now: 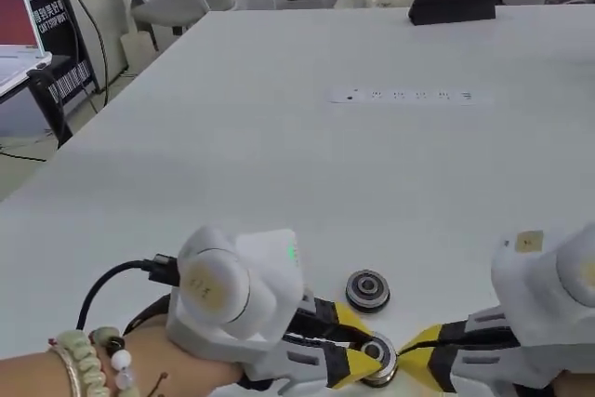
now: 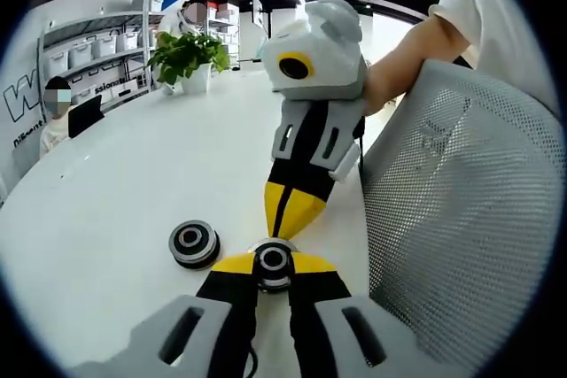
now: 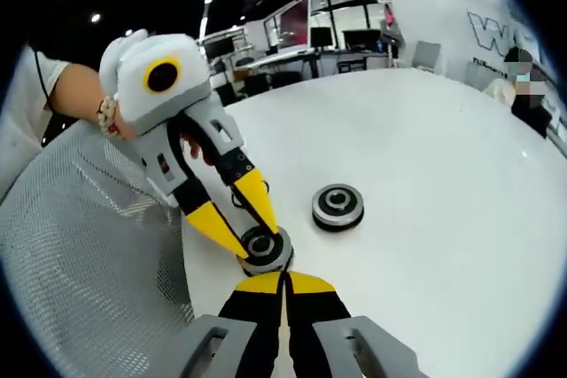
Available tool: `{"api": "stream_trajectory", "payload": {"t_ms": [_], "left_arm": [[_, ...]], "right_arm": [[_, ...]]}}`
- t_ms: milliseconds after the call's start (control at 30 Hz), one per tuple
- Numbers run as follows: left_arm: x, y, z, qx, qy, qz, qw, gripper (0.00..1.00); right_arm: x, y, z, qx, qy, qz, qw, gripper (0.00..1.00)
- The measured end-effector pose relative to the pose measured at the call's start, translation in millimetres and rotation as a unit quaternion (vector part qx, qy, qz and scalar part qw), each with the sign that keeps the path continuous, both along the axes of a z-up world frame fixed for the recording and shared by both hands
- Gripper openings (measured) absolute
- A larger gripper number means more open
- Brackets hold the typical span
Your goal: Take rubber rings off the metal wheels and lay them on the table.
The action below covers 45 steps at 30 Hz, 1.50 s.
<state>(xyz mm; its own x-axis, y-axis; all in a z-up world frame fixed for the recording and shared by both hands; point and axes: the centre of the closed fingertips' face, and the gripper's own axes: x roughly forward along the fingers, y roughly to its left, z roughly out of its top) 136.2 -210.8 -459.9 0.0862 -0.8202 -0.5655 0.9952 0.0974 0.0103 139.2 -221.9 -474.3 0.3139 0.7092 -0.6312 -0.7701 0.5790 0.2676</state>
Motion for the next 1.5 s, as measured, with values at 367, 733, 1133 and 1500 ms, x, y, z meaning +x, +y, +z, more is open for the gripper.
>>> {"api": "stream_trajectory", "payload": {"t_ms": [367, 733, 1133, 1500], "left_arm": [[-5.1, 2.6, 3.0, 0.002, -0.001, -0.002, 1.0000, 0.07], [-4.8, 3.9, 3.8, 0.001, 0.000, -0.002, 1.0000, 0.07], [-4.1, 2.4, 3.0, 0.003, -0.004, -0.004, 1.0000, 0.07], [-3.9, 0.7, 2.7, 0.014, -0.005, -0.007, 0.9999, 0.07]], "right_arm": [[-4.3, 5.6, 14.6, 0.066, 0.046, -0.033, 0.9963, 0.00], [-6.7, 8.3, 18.1, 0.075, 0.052, -0.034, 0.9952, 0.00], [-7.3, 15.4, 19.3, 0.054, 0.025, -0.002, 0.9982, 0.00], [-9.1, 15.8, 20.0, 0.082, 0.050, -0.020, 0.9951, 0.00]]}}
